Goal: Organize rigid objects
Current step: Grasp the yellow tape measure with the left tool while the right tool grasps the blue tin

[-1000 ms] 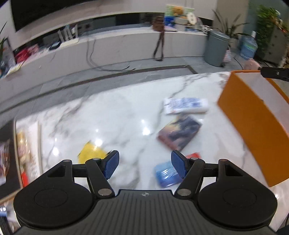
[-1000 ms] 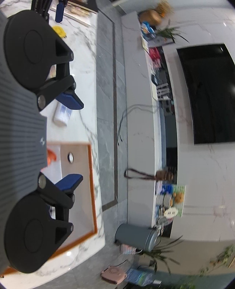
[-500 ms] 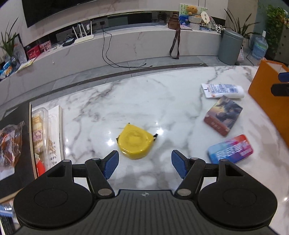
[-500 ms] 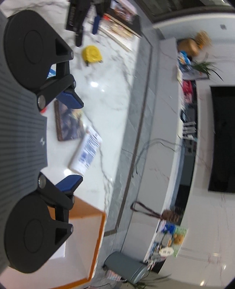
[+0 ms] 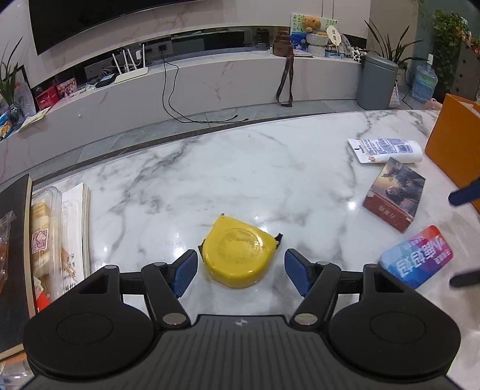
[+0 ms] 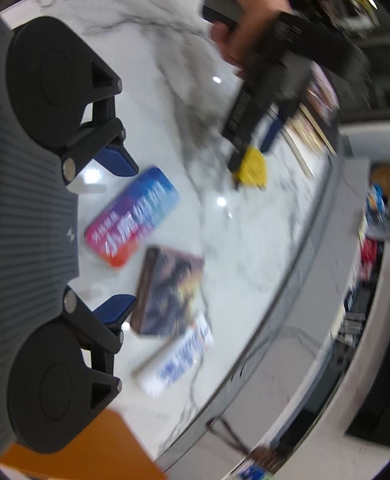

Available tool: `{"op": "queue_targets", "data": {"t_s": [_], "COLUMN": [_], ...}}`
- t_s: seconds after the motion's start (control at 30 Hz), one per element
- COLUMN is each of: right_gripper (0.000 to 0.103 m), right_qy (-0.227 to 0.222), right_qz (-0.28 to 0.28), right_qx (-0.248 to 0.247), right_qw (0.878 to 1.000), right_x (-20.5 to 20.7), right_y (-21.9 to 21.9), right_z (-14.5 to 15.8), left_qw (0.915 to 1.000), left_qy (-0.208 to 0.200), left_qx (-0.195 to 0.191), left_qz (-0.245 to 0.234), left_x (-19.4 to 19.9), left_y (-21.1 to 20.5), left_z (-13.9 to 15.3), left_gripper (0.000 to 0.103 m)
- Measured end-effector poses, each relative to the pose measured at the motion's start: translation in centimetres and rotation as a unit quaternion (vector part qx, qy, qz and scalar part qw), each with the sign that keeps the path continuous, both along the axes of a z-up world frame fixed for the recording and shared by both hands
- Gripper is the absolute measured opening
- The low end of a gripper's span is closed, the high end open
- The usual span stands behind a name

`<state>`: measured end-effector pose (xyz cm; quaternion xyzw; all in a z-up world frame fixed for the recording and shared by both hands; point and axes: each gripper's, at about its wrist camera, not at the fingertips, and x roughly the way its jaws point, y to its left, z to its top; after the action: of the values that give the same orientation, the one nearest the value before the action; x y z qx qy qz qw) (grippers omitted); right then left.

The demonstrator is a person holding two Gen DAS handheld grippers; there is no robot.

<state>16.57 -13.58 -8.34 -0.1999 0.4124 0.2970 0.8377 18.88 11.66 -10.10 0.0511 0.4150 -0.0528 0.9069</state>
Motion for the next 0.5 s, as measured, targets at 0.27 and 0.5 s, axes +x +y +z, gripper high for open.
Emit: {"op": "queue_targets", "data": {"t_s": [0.27,0.5], "right_gripper": [0.084,0.073], "right_qy": [0.021,0.035], "right_qz": [0.025,0.024], "right_qx": [-0.006,0.016], "right_qw": [0.999,0.999], "right_x": [1.6,2.4], "right_y": [1.4,1.6], "right_z": [-2.8,-3.0], "left_qw": [1.0,0.9997], "left_qy": [0.001,-0.006], "left_qx": [-0.006,-0.019], "left_qz": [-0.007,-0.014], "left_x": [0.6,0.6], "left_y": [-0.1,0.2], "left_z": [-0.8,-0.9], "left_gripper": [0.078,0.072]}}
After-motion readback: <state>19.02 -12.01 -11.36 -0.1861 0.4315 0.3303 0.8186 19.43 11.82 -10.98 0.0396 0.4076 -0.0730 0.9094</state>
